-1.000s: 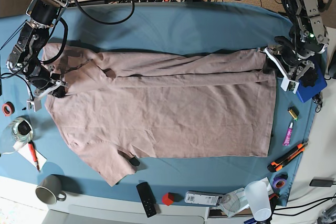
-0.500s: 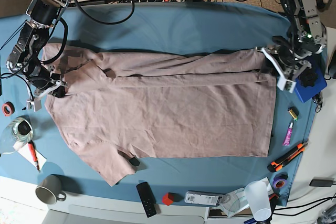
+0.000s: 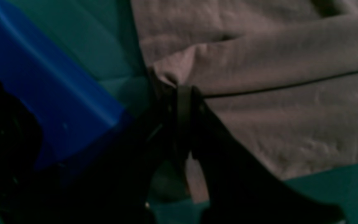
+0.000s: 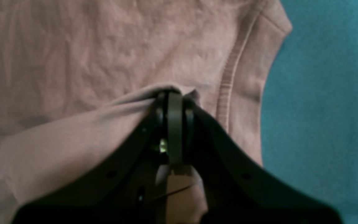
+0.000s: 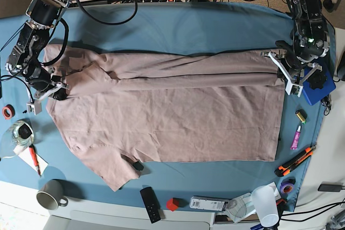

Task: Fold the T-shirt properly
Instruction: 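Lower the folded edge onto the shirt and adjust with both grippers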

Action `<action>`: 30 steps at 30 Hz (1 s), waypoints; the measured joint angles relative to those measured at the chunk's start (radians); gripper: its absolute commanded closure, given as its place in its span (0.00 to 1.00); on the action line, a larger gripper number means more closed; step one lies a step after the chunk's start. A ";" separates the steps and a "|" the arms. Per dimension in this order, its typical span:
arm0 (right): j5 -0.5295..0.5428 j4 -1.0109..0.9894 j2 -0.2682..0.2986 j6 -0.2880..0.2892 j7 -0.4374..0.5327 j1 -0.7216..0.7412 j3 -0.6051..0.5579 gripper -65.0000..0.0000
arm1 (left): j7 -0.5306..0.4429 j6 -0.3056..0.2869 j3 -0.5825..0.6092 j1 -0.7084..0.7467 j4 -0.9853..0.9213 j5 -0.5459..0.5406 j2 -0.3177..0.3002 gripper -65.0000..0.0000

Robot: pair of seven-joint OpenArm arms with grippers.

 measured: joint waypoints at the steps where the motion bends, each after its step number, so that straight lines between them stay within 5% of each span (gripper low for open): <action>1: 0.000 0.000 0.000 0.000 0.000 0.000 0.000 1.00 | 0.000 0.000 0.000 0.000 0.000 0.000 0.000 1.00; 13: 0.000 0.000 0.001 0.000 0.023 0.000 0.000 1.00 | -0.005 0.005 0.000 -0.004 0.130 0.003 0.000 1.00; 30: 0.011 0.000 0.055 0.003 0.024 0.039 0.000 1.00 | -0.034 0.001 0.003 -0.144 0.019 0.000 0.000 1.00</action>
